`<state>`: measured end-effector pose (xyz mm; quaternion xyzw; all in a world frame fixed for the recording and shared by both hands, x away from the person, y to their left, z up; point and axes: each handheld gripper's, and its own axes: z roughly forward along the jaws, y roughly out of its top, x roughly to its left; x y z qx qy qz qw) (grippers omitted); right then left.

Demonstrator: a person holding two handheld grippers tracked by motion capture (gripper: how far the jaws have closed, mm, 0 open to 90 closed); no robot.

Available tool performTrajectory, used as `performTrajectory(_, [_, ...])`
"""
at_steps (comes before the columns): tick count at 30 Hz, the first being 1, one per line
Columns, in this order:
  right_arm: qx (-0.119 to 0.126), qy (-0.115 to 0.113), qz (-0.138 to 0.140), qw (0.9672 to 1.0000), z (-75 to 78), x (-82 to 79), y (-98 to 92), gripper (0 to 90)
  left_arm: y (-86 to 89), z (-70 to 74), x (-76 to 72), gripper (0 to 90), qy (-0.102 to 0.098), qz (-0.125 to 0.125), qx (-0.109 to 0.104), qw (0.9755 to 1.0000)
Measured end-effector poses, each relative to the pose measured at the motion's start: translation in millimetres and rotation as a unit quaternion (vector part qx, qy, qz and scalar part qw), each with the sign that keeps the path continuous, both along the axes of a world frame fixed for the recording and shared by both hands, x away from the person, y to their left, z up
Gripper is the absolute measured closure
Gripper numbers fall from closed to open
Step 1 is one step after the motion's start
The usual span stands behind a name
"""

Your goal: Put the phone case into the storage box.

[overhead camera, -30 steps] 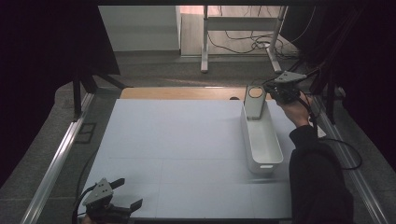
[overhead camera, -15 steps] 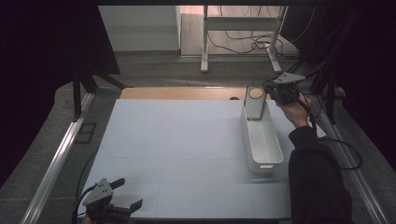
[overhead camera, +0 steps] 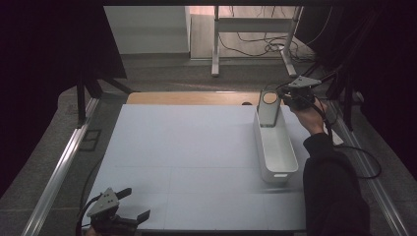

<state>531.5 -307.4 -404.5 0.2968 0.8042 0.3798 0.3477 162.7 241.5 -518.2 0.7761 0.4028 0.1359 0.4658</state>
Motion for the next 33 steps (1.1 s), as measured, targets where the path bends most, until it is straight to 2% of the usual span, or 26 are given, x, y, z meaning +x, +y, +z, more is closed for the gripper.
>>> performTrajectory(15, [0.014, -0.001, -0.015, 0.9998, 1.6, -4.5, -0.1, 54.3, 0.3, 0.0, -0.2, 0.0, 0.001, 0.000, -0.001, 1.0000])
performTrajectory(20, [0.011, -0.003, -0.021, 0.9997, 2.9, -5.9, -0.3, 49.8, 0.3, 0.0, -0.3, 0.0, 0.001, 0.000, -0.001, 1.0000])
performTrajectory(23, [0.015, -0.002, -0.029, 0.9995, 3.4, -7.1, -0.4, 44.5, 0.5, 0.0, -0.4, 0.0, 0.001, 0.000, -0.002, 1.0000])
performTrajectory(33, [0.017, 0.012, -0.030, 0.9993, 4.7, -11.6, -2.1, 40.1, 0.3, 0.1, 0.0, 0.0, 0.002, 0.001, -0.003, 1.0000])
